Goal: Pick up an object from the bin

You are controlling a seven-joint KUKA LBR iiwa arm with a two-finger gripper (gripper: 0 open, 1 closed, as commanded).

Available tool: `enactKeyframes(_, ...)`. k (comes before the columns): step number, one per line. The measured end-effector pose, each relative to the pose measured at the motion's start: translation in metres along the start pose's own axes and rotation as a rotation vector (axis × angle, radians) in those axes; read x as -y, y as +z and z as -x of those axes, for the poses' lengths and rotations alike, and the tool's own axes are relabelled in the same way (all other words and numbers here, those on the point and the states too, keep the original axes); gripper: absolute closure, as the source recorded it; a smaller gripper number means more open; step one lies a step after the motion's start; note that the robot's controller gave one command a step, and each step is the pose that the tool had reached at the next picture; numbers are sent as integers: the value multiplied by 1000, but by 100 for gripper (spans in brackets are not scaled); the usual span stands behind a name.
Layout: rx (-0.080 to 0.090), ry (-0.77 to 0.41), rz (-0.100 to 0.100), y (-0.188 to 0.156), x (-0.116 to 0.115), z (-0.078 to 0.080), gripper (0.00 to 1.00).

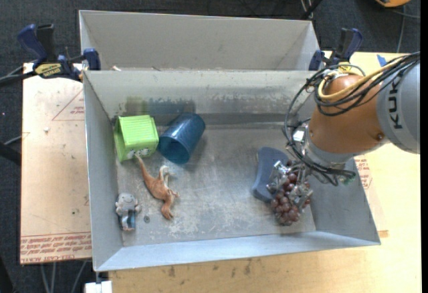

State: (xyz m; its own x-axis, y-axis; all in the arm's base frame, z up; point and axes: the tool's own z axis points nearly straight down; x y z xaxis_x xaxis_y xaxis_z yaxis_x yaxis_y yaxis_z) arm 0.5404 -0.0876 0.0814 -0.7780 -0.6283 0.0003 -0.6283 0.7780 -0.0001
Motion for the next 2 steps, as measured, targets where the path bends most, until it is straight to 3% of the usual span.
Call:
enactKeyframes(1,17,-167,-4,0,3,-9,100)
enactKeyframes(2,9,-61,-4,-172,-51,20,100)
